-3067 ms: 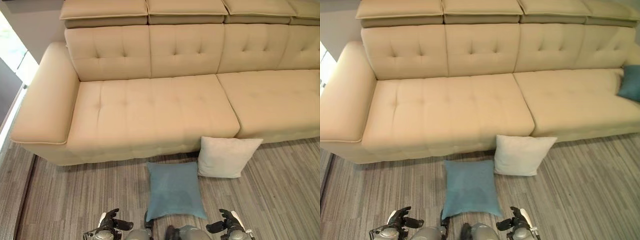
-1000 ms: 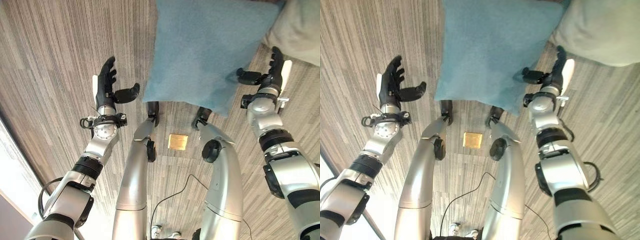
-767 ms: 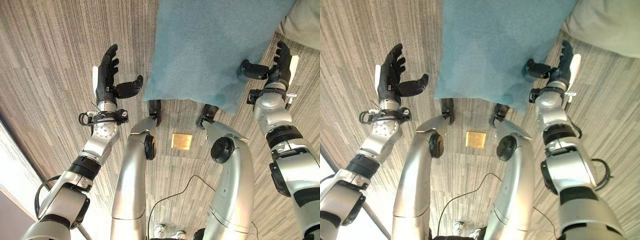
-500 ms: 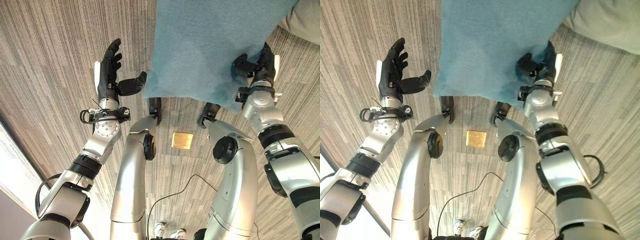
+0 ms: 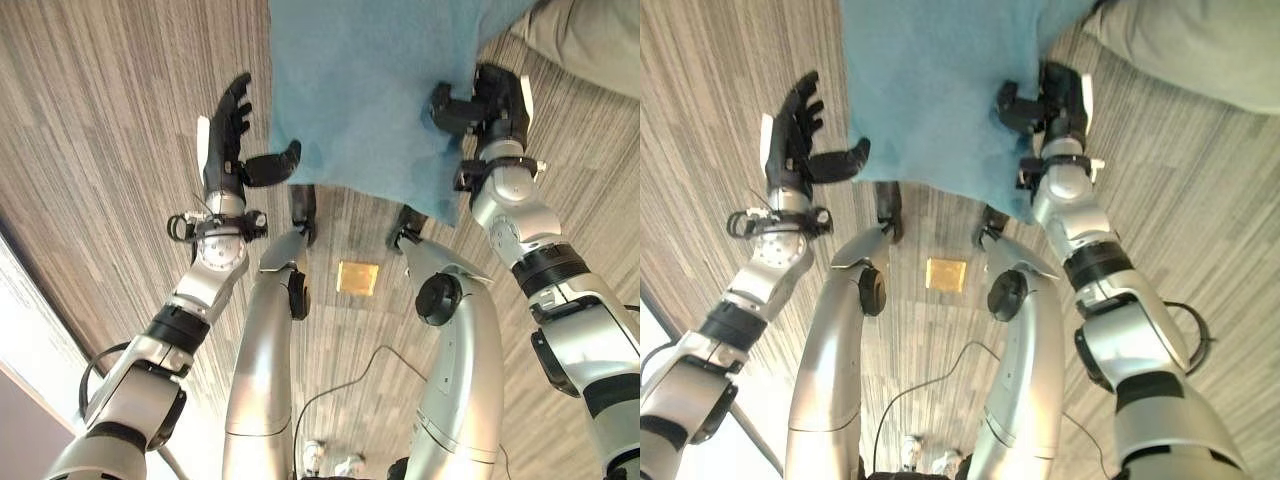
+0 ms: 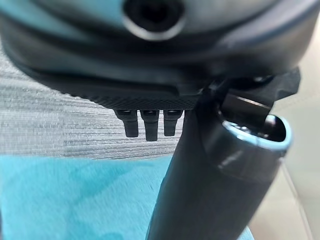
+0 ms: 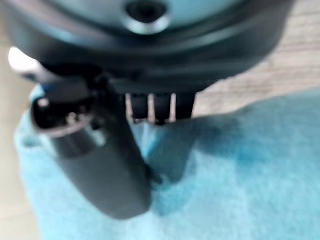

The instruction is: Pick up all the scattered cushions and arrange them neatly on the sofa.

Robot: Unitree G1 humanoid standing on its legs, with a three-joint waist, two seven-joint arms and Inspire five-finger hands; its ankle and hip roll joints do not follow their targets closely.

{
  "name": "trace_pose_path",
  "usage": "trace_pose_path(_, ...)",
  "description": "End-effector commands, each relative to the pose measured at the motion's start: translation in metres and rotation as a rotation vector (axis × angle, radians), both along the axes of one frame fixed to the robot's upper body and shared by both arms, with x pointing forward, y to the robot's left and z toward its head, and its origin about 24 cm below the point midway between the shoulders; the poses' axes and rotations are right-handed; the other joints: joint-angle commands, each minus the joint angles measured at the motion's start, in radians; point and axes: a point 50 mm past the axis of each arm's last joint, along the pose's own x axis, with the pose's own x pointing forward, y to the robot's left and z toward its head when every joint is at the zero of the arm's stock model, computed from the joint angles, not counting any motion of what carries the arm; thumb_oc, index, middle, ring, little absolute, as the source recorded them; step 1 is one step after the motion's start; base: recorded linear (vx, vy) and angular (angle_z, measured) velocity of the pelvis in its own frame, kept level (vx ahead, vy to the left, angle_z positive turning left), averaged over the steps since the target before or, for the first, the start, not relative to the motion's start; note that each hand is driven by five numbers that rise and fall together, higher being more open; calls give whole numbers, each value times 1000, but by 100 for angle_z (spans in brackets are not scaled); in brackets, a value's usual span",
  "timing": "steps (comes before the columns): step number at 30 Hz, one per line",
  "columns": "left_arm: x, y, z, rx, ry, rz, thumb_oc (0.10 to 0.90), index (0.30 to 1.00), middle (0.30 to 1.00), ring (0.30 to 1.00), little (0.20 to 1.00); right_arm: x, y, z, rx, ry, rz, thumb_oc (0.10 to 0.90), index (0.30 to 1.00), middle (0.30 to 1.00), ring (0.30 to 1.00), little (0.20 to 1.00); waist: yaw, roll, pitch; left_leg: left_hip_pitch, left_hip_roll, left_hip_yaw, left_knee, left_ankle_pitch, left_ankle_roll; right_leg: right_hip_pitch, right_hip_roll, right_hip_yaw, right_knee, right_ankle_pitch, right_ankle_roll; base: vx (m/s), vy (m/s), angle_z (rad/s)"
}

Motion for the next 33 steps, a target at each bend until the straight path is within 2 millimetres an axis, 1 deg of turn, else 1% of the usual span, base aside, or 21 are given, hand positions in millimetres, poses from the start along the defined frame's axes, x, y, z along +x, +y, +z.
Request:
trace_pose_path(1,-9,7,-8,-19,-40,21,800,900,900,900,900,-17,56,25,-120,-218,163,400,300,300,300,300,-20,18,-93,52,-21,-46,-72,-46,12,158,48,78,-102,-50,151,-100,-23,9)
trace_pose_path(3,-9,7,-9,-11,-38,19,800,900,900,900,900,-18,53,29,-136,-238,138,400,300,300,300,300,-21,17,-88,87,-20,-53,-104,-35,12,190,52,71,-126,-41,154,-56,-10,1)
trace_pose_path(6,-12,6,-15,14,-37,10,800,900,900,900,900,-30,46,48,-248,-355,56,400,300,300,300,300,-23,2,-96,207,-16,-73,-214,-2,4,303,59,51,-206,-19,165,-48,-18,2)
trace_pose_path(7,-12,6,-16,15,-36,10,800,900,900,900,900,-30,46,47,-248,-354,55,400,300,300,300,300,-23,2,-93,214,-16,-74,-219,1,4,310,59,50,-210,-18,165,-34,-19,7)
trace_pose_path(8,-13,5,-20,20,-27,10,800,900,900,900,900,-33,45,49,-268,-378,35,400,300,300,300,300,-23,-2,-95,246,-17,-79,-239,7,1,342,59,43,-231,-14,166,-29,-21,8)
trace_pose_path(9,-17,4,-35,10,9,1,800,900,900,900,900,-41,39,49,-324,-427,-12,400,300,300,300,300,-21,-12,-104,327,-16,-92,-295,18,-5,418,56,28,-274,-12,167,-26,-21,7)
trace_pose_path(10,-17,4,-35,10,10,1,800,900,900,900,900,-41,39,48,-324,-427,-12,400,300,300,300,300,-21,-12,-102,330,-16,-92,-297,19,-5,421,56,28,-275,-12,167,12,-41,8)
trace_pose_path(12,-26,8,-60,14,72,2,800,900,900,900,900,-48,29,35,-382,-436,-67,400,300,300,300,300,-12,-22,-120,443,-20,-108,-373,34,-15,529,54,-1,-340,-5,169,27,-26,16)
trace_pose_path(13,-26,8,-60,14,72,2,800,900,900,900,900,-48,29,35,-381,-435,-67,400,300,300,300,300,-12,-22,-119,445,-20,-108,-374,35,-15,531,54,-1,-341,-5,169,24,-1,16)
trace_pose_path(14,-30,10,-71,13,103,7,800,900,900,900,900,-50,25,26,-400,-424,-75,400,300,300,300,300,-9,-27,-132,481,-24,-113,-400,38,-17,566,55,-10,-365,-3,170,45,-22,8)
trace_pose_path(15,-40,15,-90,1,154,8,800,900,900,900,900,-54,18,9,-419,-397,-91,400,300,300,300,300,-1,-35,-152,571,-22,-119,-461,49,-21,653,53,-34,-428,15,178,44,-22,2)
trace_pose_path(17,-50,21,-110,-34,215,15,800,900,900,900,900,-61,11,-10,-456,-364,-98,400,300,300,300,300,5,-42,-172,667,-21,-128,-514,60,-23,749,63,-53,-485,22,179,15,-10,1)
trace_pose_path(18,-56,25,-118,-53,240,20,800,900,900,900,900,-64,7,-20,-469,-341,-105,400,300,300,300,300,9,-47,-184,710,-20,-128,-537,64,-25,796,64,-62,-513,27,180,17,-14,4)
trace_pose_path(19,-56,25,-118,-53,241,20,800,900,900,900,900,-64,7,-20,-469,-341,-105,400,300,300,300,300,9,-47,-183,712,-20,-129,-537,64,-25,798,65,-62,-514,28,180,15,0,3)
trace_pose_path(20,-62,29,-127,-62,267,27,800,900,900,900,900,-67,3,-27,-493,-324,-116,400,300,300,300,300,12,-51,-193,748,-17,-130,-549,67,-25,834,64,-71,-528,32,183,43,15,4)
trace_pose_path(21,-73,34,-142,-76,317,32,800,900,900,900,900,-76,-4,-42,-520,-291,-117,400,300,300,300,300,13,-59,-213,829,-13,-131,-581,69,-26,922,67,-82,-568,38,187,43,15,3)
trace_pose_path(22,-73,34,-142,-76,317,32,800,900,900,900,900,-76,-4,-42,-520,-291,-117,400,300,300,300,300,13,-59,-213,829,-13,-131,-581,69,-26,922,67,-82,-568,38,187,0,51,5)
trace_pose_path(23,-84,40,-156,-77,368,40,800,900,900,900,900,-84,-9,-55,-544,-263,-118,400,300,300,300,300,16,-65,-233,892,-15,-126,-611,93,-21,999,71,-102,-620,68,183,-12,57,4)
trace_pose_path(24,-89,42,-163,-81,393,40,800,900,900,900,900,-87,-12,-61,-556,-248,-122,400,300,300,300,300,14,-67,-247,933,-16,-124,-629,93,-24,1046,73,-104,-647,71,187,9,70,-3)
trace_pose_path(27,-105,51,-181,-93,463,64,800,900,900,900,900,-98,-19,-71,-603,-223,-116,400,300,300,300,300,12,-75,-290,1042,-13,-115,-672,87,-25,1168,84,-116,-711,80,195,86,33,-6)
trace_pose_path(33,-123,56,-204,-112,559,88,800,900,900,900,900,-109,-34,-65,-649,-238,-149,400,300,300,300,300,10,-86,-364,1194,-11,-95,-735,72,-25,1326,98,-117,-799,89,212,85,45,-7)
